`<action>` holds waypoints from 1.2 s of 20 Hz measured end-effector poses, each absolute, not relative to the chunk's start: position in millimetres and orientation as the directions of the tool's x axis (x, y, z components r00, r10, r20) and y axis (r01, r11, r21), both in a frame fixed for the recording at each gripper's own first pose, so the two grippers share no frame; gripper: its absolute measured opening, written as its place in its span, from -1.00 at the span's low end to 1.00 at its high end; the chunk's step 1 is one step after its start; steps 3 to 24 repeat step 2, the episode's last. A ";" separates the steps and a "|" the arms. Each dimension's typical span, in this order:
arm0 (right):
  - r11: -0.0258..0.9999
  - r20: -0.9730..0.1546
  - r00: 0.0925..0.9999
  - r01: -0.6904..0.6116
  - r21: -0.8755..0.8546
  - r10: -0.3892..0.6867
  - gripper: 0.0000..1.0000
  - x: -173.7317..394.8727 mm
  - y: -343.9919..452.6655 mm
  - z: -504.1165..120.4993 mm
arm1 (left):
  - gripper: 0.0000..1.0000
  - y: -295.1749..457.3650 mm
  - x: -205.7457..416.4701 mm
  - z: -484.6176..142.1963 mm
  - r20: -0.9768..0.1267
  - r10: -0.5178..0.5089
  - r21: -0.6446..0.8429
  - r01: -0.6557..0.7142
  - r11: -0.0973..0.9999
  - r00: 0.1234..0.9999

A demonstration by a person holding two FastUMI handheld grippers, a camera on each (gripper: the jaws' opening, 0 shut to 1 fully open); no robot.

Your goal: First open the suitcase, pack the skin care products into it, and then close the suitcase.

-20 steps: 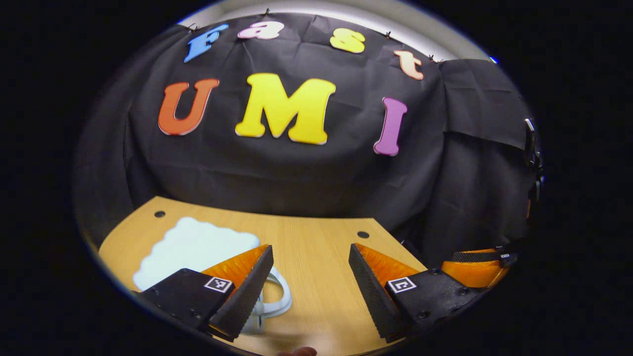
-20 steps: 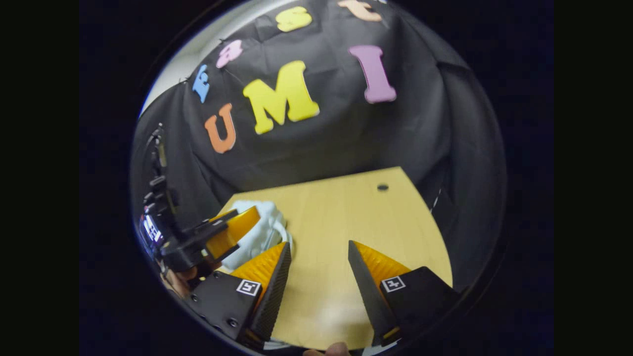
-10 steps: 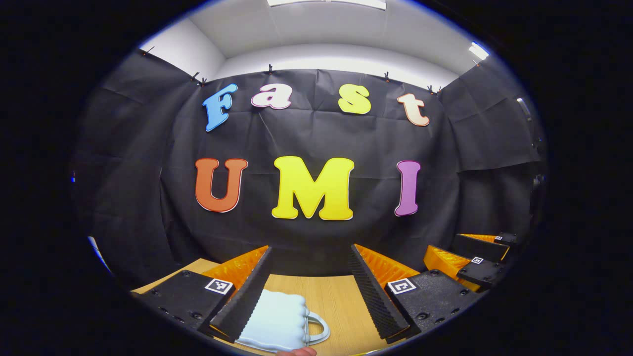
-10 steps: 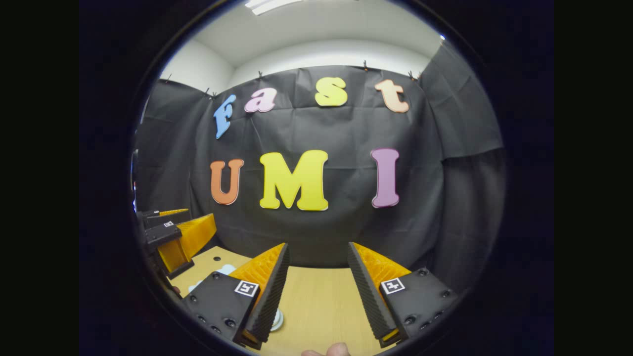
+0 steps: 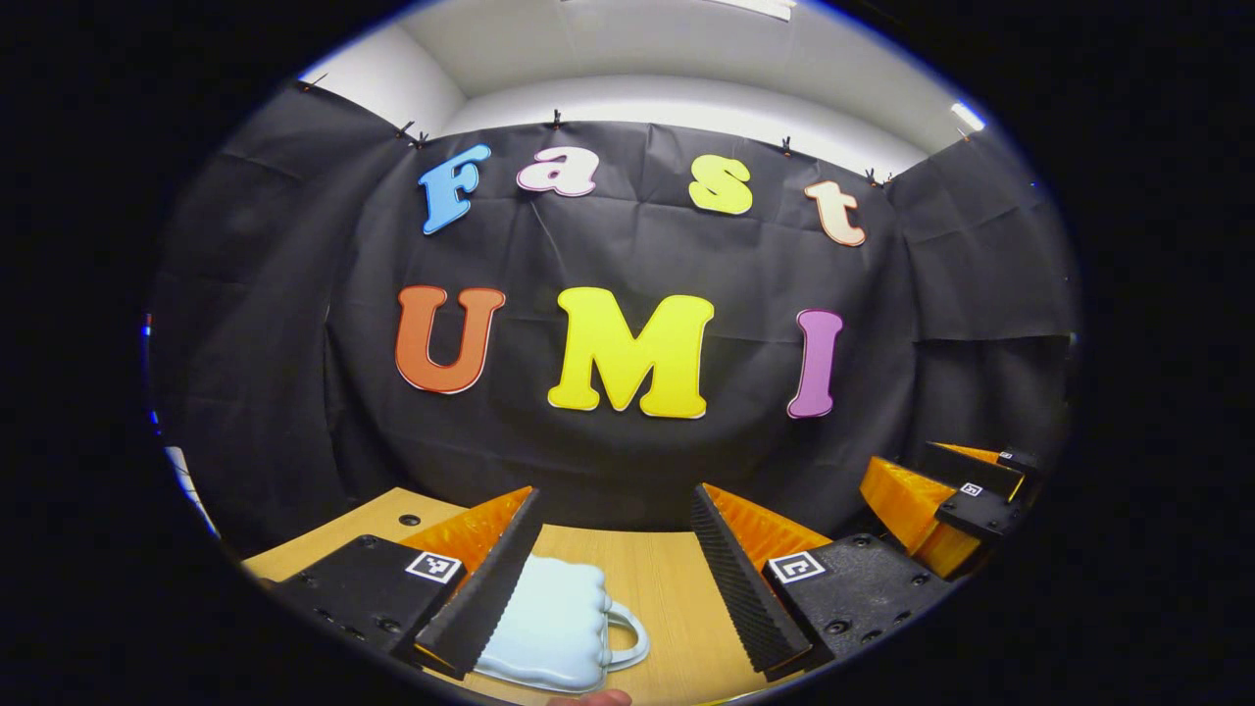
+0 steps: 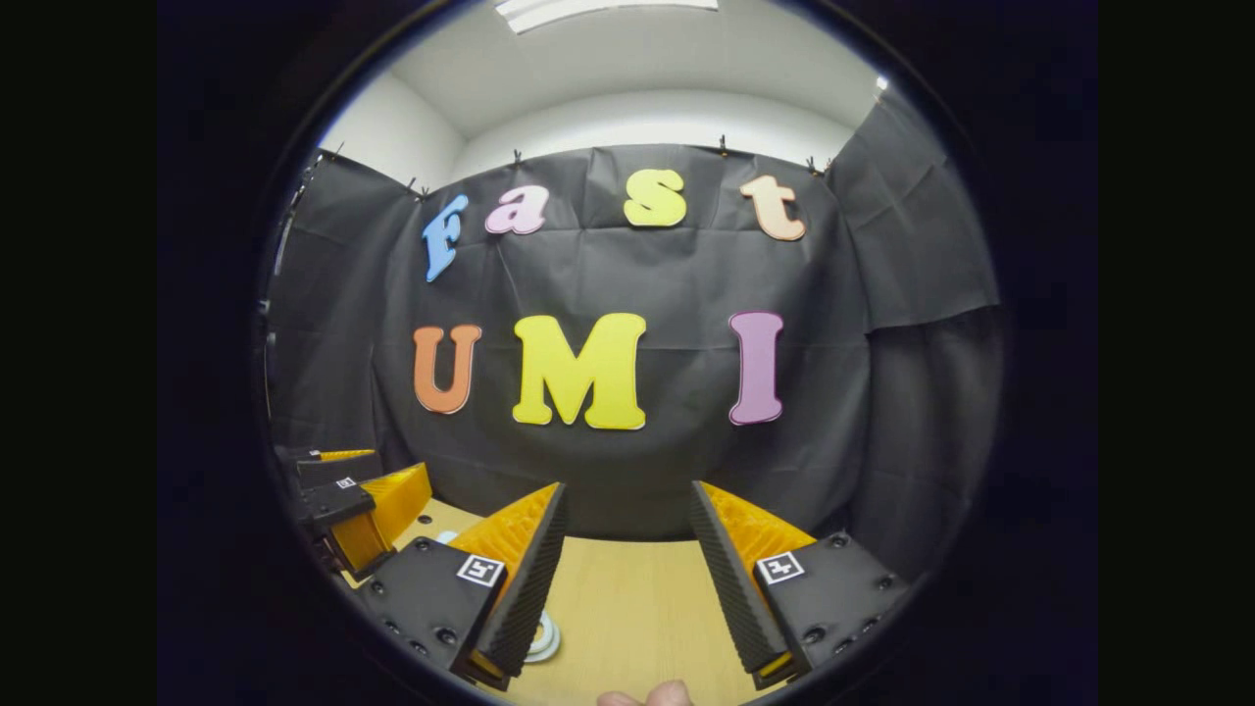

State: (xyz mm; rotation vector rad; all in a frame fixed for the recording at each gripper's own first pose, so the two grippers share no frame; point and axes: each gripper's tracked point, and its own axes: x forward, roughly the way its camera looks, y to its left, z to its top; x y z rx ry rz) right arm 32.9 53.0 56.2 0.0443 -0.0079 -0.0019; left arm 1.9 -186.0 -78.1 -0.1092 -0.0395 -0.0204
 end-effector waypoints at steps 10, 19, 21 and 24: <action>0.999 0.003 1.000 -0.010 0.043 0.010 0.50 30.0 55.7 54.8 | 0.95 -180.0 1.8 -74.3 0.045 -0.013 -0.103 0.017 0.995 0.999; 0.999 0.003 1.000 -0.010 0.043 0.010 0.50 30.0 55.7 54.8 | 0.95 -180.0 1.8 -74.3 0.045 -0.013 -0.103 0.017 0.995 0.999; 0.999 0.003 1.000 -0.010 0.043 0.010 0.50 30.0 55.7 54.8 | 0.95 -180.0 1.8 -74.3 0.045 -0.013 -0.103 0.017 0.995 0.999; 0.999 0.003 1.000 -0.010 0.043 0.010 0.50 30.0 55.7 54.8 | 0.95 -180.0 1.8 -74.3 0.045 -0.013 -0.103 0.017 0.995 0.999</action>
